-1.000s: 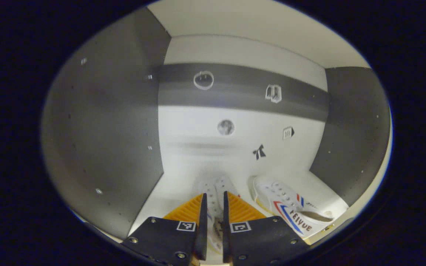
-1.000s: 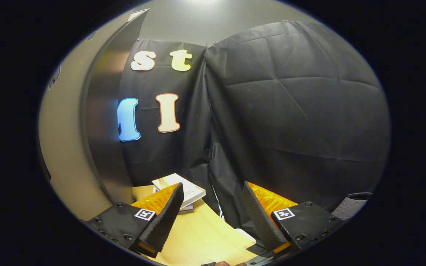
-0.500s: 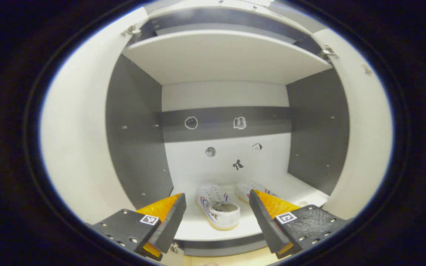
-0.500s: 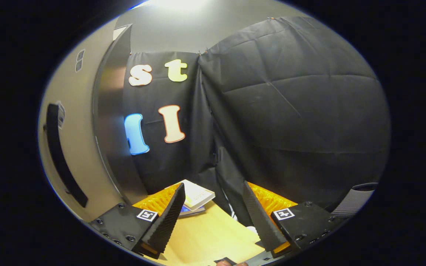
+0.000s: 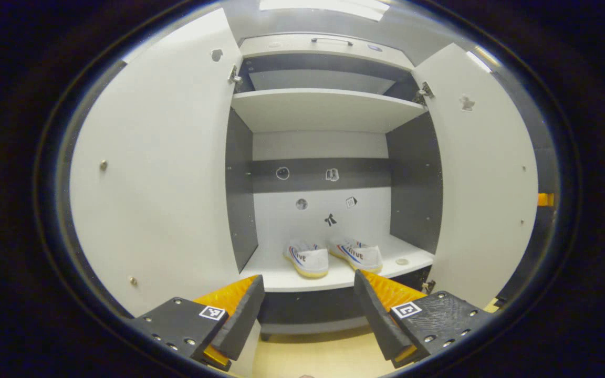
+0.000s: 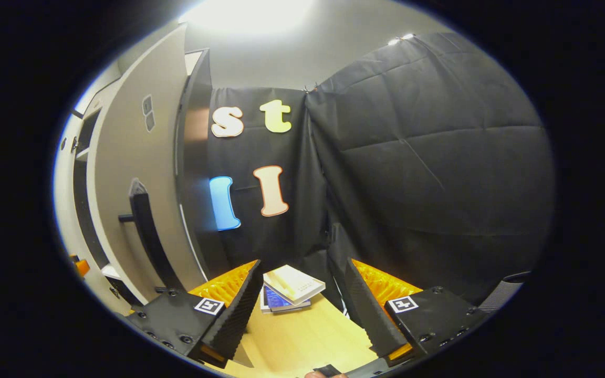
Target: Grab one shoe with the right hand and put it into the shoe cabinet, grab the other shoe with the left hand and put it into the shoe cabinet; then close the right door with the right hand and the left door with the left hand.
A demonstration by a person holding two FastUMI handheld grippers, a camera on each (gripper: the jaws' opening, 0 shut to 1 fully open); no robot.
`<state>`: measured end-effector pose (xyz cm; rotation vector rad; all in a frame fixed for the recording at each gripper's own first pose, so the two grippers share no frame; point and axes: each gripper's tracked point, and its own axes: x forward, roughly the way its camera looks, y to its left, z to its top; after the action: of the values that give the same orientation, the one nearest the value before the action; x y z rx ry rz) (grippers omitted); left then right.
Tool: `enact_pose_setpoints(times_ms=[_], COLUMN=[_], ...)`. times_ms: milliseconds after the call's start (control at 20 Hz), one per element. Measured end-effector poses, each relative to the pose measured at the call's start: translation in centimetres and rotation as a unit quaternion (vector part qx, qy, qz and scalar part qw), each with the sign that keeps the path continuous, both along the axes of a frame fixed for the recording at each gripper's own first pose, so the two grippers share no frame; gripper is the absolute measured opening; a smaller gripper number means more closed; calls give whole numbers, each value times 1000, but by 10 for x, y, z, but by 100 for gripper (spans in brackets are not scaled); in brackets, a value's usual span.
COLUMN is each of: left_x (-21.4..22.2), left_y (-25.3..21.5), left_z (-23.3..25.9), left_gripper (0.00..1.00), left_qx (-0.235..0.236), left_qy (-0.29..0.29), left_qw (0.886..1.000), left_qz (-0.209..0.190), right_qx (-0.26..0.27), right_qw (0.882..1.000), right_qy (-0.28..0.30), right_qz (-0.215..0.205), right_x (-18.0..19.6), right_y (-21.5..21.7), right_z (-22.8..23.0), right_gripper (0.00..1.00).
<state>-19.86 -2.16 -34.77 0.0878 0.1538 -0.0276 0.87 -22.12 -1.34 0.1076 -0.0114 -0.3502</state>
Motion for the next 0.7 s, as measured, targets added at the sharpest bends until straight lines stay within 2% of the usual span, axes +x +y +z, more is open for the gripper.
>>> enact_pose_setpoints(times_ms=[50, 150, 250, 300, 400, 450, 550, 600, 650, 700], left_x=[-11, -35, -53, -60, -76, -83, -93, -98, -103, -106], left_y=[-3, -15, -20, -23, -27, -27, -21, -17, -12, -7], left_z=[-5, -20, -22, -24, -27, -23, -21, -21, -22, -24], left_gripper=[100, 100, 100, 98, 100, 98, 100, 100, 100, 98], left_qx=[-1, -7, -19, -29, -46, -52, -53, -53, -57, -61], left_qy=[6, 36, 37, 43, 48, 44, 40, 40, 42, 46], left_qw=[1000, 999, 998, 998, 996, 996, 996, 996, 996, 996], left_qz=[-7, -33, -39, -45, -55, -59, -60, -58, -55, -50], right_qx=[-1, -10, -28, -33, -39, -41, -42, -44, -52, -55], right_qw=[1000, 1000, 999, 999, 998, 998, 997, 996, 996, 996], right_qy=[-6, -5, -5, -6, -11, -11, -9, -11, -8, -6], right_qz=[8, 29, 29, 32, 48, 54, 67, 76, 68, 64], right_x=[2, 8, 4, 6, 10, 13, 15, 15, 13, 13], right_y=[3, 8, 4, 5, 10, 12, 16, 21, 16, 14], right_z=[3, 3, 6, 7, 9, 9, 12, 11, 11, 11], right_gripper=[98, 97, 98, 97, 97, 92, 92, 97, 97, 92])
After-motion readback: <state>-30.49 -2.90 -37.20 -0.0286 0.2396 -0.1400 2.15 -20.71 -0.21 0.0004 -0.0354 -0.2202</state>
